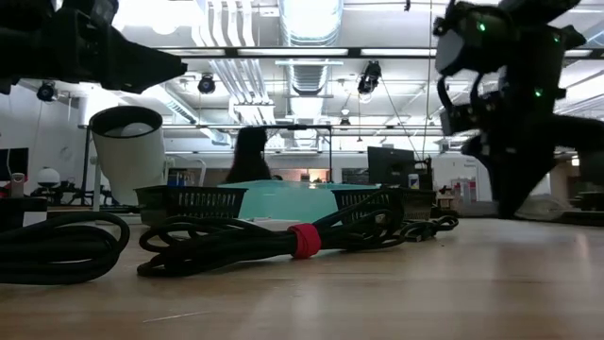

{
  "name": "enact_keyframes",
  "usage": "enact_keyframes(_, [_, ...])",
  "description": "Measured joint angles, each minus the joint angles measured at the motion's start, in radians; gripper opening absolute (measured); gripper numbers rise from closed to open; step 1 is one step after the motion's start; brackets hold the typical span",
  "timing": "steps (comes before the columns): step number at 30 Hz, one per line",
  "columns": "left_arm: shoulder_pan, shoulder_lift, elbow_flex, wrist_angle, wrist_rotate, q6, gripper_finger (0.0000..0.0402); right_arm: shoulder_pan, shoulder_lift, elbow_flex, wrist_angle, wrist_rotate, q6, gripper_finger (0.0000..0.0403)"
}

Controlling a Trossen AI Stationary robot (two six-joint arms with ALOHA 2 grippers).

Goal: Pick and place items into bin
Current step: Put the white charger cable into the green bin

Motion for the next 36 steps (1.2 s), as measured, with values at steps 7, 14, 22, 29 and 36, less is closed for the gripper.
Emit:
enact_keyframes(7, [0.001,0.002,0.0,0.0,0.0,0.0,0.0189,0.0,0.0,0.1,0.01,0.0,-0.143,0.0028])
enact_keyframes(14, [0.001,0.002,-0.001,0.0,0.0,0.049,0.0189,-0.002,0.001,0.211,0.025,0.0,-0.304,0.0028])
enact_keyframes(22, [0.001,0.002,-0.001,0.0,0.0,0.069,0.0189,-0.045,0.001,0.277,0.091,0.001,-0.522,0.0028])
enact_keyframes(29, [0.0,0.002,-0.001,0.0,0.0,0.069,0.0189,-0.167,0.001,0.278,0.269,0.0,-0.603,0.0029])
enact_keyframes(36, [0.0,0.002,-0.001,0.0,0.0,0.07,0.0189,-0.321,0.002,0.277,0.427,-0.008,-0.541,0.0029])
